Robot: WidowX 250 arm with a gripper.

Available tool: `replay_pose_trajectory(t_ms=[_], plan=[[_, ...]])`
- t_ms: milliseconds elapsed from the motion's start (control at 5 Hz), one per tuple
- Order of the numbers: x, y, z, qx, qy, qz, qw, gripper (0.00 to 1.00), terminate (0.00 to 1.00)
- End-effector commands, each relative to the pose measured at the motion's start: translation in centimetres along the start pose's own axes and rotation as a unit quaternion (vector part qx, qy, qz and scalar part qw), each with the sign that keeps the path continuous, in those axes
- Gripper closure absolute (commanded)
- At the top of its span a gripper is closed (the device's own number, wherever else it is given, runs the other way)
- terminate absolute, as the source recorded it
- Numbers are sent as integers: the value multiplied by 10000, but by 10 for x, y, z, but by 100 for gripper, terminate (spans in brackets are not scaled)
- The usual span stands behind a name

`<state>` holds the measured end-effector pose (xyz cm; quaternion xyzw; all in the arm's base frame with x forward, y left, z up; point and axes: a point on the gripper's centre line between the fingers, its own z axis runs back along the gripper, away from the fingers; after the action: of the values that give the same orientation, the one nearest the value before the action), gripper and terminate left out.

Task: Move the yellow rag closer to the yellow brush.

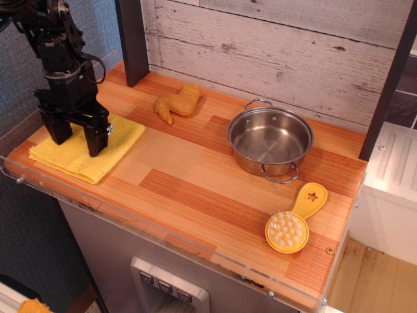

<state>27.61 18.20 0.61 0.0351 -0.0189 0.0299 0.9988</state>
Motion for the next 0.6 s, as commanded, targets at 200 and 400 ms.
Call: replay_pose_trajectory(t_ms=[200,400], plan=[[-20,-40,-5,-186,126,-270,9994,0,0],[-20,-60,-1,-163,46,-406,9990,0,0]])
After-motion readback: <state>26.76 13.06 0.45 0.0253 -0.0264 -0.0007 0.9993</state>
